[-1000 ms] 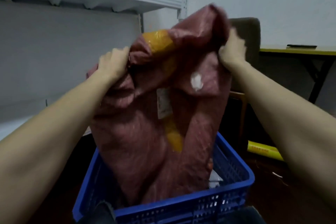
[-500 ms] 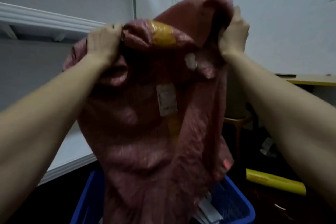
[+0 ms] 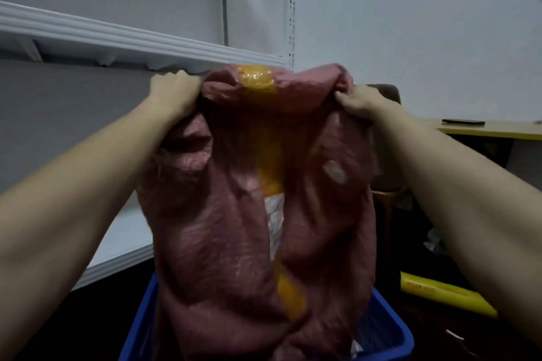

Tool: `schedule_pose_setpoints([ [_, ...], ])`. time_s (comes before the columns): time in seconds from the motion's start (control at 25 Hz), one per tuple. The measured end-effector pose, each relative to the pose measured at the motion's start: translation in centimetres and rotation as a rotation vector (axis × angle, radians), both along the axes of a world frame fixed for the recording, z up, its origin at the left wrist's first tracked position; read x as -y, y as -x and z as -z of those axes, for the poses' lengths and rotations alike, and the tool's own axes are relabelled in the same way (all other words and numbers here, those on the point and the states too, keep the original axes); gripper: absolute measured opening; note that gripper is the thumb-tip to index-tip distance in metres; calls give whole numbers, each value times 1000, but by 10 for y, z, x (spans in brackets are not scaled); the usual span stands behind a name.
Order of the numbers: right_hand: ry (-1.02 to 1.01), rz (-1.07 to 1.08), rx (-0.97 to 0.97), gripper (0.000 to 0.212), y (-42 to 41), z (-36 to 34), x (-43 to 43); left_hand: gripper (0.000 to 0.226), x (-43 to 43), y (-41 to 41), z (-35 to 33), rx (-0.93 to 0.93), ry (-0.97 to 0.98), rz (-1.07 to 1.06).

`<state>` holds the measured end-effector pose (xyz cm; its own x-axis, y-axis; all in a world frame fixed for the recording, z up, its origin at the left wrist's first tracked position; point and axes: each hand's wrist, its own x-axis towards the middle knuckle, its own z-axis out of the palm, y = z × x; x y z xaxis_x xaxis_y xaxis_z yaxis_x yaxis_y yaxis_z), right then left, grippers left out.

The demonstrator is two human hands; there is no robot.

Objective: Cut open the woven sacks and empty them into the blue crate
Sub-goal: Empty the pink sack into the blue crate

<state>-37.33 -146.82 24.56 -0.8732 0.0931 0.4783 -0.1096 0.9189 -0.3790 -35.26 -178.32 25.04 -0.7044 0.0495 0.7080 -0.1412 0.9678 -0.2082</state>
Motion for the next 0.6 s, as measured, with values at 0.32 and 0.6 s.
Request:
schedule_pose_setpoints([
  [0.32,-23,-1,343,65,-15,12,6,27,11,-2,17,512,-911,88],
  [0.6,504,-36,-244,42,-24,-37,26,32,-34,-24,-34,-80,-677,306],
])
